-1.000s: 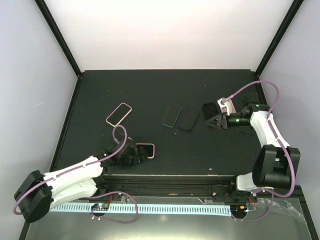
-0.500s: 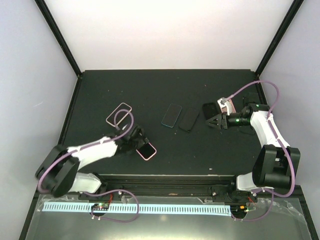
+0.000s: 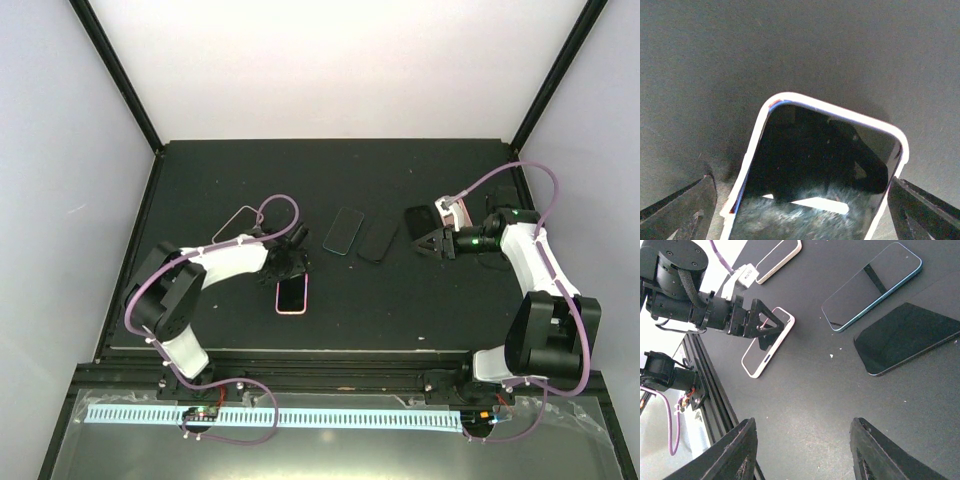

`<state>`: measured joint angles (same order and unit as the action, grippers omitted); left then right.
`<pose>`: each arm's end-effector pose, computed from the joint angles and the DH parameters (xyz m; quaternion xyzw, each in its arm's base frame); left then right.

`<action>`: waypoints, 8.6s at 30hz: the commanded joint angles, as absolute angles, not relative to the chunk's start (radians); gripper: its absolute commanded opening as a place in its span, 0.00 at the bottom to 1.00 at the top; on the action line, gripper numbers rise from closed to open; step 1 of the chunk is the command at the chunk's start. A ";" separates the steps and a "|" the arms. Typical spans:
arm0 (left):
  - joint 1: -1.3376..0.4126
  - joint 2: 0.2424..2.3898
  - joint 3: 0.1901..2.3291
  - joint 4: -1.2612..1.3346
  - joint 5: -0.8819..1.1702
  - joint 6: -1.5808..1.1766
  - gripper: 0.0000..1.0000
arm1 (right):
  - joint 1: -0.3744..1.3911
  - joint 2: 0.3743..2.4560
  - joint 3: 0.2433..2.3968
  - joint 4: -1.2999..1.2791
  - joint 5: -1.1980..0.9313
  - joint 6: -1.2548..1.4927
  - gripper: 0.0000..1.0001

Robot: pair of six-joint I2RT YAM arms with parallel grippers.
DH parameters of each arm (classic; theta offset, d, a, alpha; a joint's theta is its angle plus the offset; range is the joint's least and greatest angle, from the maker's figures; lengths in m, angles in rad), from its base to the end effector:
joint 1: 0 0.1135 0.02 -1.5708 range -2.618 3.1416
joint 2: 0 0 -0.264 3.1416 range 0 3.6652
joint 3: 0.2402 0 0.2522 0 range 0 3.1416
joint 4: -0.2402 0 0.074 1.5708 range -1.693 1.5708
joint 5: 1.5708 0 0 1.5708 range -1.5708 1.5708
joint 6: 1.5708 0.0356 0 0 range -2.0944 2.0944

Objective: Take the phone out of the phone case

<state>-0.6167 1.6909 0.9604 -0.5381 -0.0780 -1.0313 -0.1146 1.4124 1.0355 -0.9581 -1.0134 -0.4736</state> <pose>0.2518 -0.1751 0.1523 -0.2091 0.9655 -0.0842 0.1305 0.2517 0.0014 0.2496 -0.2112 0.8441 0.4314 0.2381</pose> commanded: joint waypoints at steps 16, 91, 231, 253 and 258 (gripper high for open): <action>-0.629 1.814 1.085 -0.690 0.064 -0.578 0.99 | -0.116 1.422 1.048 -0.973 -1.064 -0.500 0.52; -0.534 1.149 0.950 -0.038 0.379 -0.535 0.99 | 0.454 1.439 1.358 -0.730 -0.865 -0.032 0.01; -0.539 1.139 0.967 0.107 1.286 -0.574 0.01 | 0.553 1.290 1.249 -0.947 -0.998 -0.796 0.40; -0.526 1.033 0.844 0.197 1.056 -0.409 0.02 | 0.554 1.224 1.206 -0.905 -1.014 -0.627 0.47; -0.526 1.035 0.827 0.231 1.057 -0.439 0.02 | 0.558 1.222 1.206 -0.966 -1.051 -0.710 0.40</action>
<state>-0.5259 1.0473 0.8253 0.1268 1.0405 -0.4156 0.5583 1.2285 1.1854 -0.9207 -0.9981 -0.6468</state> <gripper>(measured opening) 0.130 0.426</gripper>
